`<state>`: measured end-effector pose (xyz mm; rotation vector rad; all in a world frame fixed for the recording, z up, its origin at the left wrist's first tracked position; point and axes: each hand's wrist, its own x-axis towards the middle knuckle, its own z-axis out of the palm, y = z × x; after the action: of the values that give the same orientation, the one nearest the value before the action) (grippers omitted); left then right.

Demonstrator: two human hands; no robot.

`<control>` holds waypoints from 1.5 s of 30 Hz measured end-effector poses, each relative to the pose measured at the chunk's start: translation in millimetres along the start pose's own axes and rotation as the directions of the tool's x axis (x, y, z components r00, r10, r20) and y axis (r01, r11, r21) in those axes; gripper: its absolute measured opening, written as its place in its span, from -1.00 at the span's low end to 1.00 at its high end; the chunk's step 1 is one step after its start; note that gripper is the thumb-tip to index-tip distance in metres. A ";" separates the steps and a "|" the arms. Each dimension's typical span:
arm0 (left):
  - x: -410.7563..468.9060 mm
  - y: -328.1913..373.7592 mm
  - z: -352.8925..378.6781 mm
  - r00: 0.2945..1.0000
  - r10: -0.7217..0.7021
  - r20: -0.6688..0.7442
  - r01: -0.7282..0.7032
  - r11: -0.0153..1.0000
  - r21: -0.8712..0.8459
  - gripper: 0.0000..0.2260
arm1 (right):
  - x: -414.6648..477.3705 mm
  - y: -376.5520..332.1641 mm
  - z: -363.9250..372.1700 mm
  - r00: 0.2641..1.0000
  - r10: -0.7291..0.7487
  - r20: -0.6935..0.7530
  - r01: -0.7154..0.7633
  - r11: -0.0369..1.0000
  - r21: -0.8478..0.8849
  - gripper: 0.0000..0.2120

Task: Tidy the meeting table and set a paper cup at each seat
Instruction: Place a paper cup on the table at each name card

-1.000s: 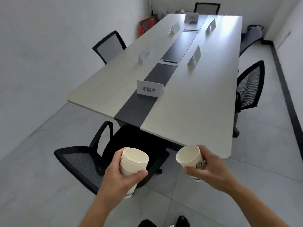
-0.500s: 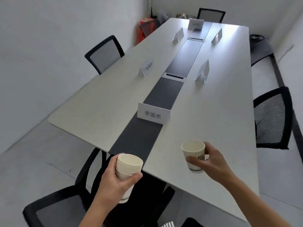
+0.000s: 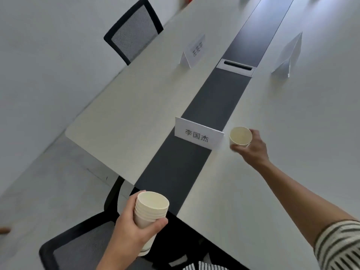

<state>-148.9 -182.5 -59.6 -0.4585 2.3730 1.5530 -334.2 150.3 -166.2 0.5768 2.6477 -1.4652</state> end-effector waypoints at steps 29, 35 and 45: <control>20.0 35.9 14.7 0.922 0.336 0.195 -0.363 0.923 0.125 -0.36 | -152.0 -65.6 -37.4 0.974 -0.223 0.023 0.224 0.973 -0.049 -0.97; -15.4 37.7 42.1 0.786 0.496 0.368 -0.577 0.803 0.152 -0.31 | -259.7 -85.6 -50.8 0.964 -0.249 0.094 0.243 0.967 0.075 -0.95; -90.1 55.6 116.0 0.457 0.691 0.560 -0.864 0.494 0.095 -0.30 | -339.5 -19.4 -118.0 1.000 0.001 -0.027 0.009 0.934 0.357 -0.95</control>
<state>-83.2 -44.6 -23.4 1.1944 2.4655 1.1742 -11.1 139.5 -7.9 0.6167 2.4108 -1.9712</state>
